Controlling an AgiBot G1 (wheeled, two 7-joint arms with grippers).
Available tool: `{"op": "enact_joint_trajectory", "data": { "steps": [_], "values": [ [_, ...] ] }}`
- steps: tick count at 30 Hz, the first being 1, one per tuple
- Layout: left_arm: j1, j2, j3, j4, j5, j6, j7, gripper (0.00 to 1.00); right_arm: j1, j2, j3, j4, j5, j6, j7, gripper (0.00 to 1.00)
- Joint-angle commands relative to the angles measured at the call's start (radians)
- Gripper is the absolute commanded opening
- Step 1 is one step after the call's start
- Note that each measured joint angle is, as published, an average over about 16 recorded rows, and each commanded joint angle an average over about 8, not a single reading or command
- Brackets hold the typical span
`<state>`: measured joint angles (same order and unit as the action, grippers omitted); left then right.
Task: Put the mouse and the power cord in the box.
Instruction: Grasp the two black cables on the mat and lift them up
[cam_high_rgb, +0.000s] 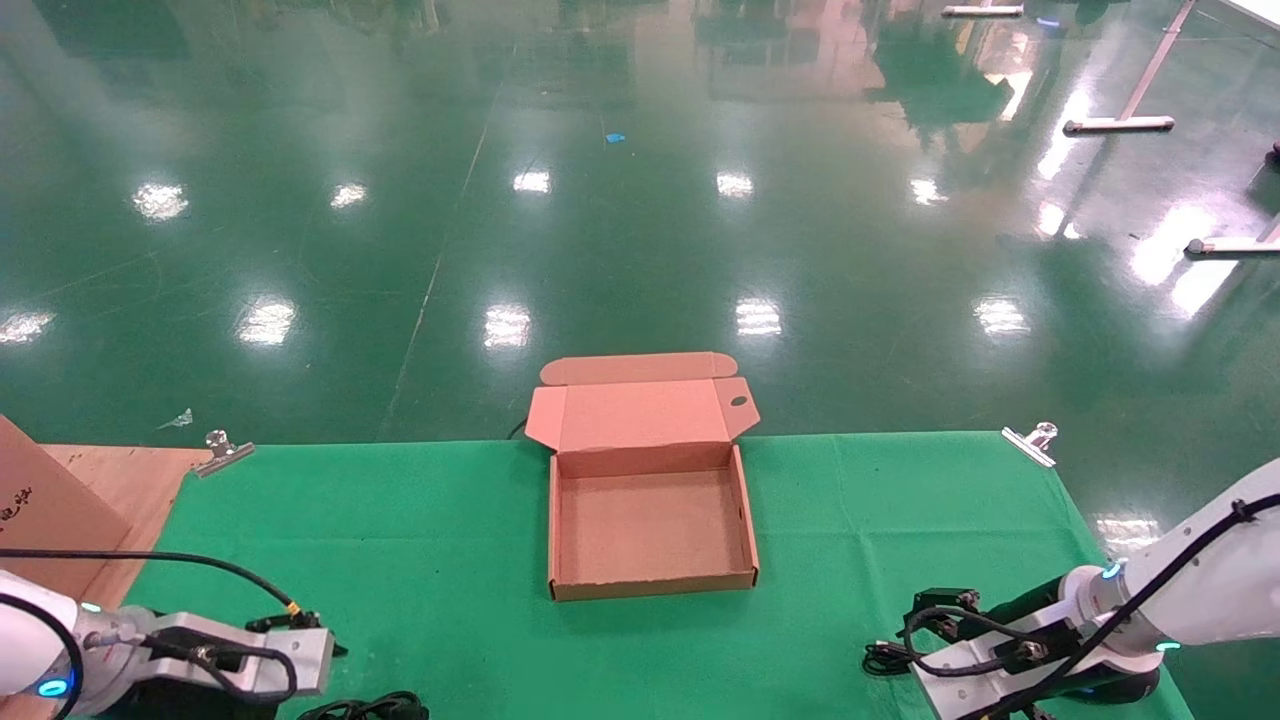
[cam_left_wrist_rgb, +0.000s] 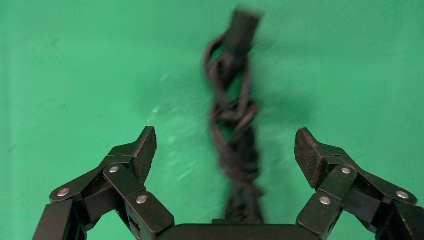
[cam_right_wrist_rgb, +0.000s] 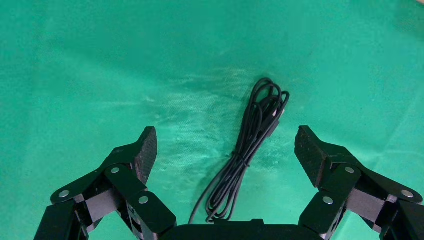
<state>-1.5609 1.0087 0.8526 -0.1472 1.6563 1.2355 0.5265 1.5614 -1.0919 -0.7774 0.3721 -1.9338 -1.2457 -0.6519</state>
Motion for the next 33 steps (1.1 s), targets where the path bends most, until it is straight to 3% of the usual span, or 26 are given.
{"op": "enact_joint_trajectory", "data": {
  "steps": [1, 15, 25, 31, 33],
  "values": [
    [-0.004, 0.011, 0.004, 0.021, 0.01, -0.041, 0.016, 1.0, 0.009, -0.016, -0.003, -0.044, -0.004, 0.014, -0.027, 1.0],
    [-0.008, 0.044, 0.006, 0.089, 0.014, -0.074, 0.065, 1.0, 0.064, -0.102, -0.022, -0.247, -0.039, 0.115, -0.124, 1.0],
    [-0.008, 0.052, 0.005, 0.113, 0.013, -0.085, 0.089, 1.0, 0.07, -0.141, -0.027, -0.312, -0.049, 0.195, -0.151, 1.0],
    [-0.004, 0.056, 0.002, 0.123, 0.009, -0.097, 0.097, 1.0, 0.058, -0.153, -0.028, -0.329, -0.052, 0.282, -0.16, 1.0],
    [-0.002, 0.058, 0.001, 0.125, 0.008, -0.104, 0.1, 0.9, 0.052, -0.156, -0.028, -0.332, -0.052, 0.314, -0.161, 1.0]
  ]
}}
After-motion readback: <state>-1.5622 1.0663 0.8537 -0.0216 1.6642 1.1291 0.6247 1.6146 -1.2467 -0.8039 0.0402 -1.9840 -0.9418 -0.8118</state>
